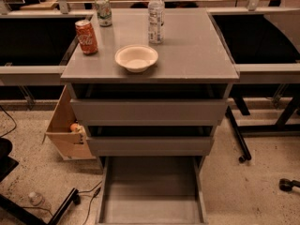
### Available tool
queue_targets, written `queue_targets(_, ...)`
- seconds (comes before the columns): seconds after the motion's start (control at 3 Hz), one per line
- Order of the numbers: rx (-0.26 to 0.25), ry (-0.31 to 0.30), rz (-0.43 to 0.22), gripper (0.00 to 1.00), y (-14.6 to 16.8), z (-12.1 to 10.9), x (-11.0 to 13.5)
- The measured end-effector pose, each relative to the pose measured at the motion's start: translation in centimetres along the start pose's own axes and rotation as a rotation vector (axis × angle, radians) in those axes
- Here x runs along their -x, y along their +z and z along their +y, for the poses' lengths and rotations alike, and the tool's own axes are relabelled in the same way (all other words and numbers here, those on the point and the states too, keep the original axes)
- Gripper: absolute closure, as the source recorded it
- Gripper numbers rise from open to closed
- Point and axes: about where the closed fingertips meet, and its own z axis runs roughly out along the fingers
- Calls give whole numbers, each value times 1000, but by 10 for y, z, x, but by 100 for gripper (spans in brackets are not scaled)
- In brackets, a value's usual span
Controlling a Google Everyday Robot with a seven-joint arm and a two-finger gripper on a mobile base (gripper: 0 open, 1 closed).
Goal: Close bottom drawer
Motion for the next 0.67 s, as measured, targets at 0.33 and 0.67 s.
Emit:
queue_targets(0.33,-3,38,-95,100,36,12,12)
queue_targets(0.67,-13,57,-215,100,63,15,46)
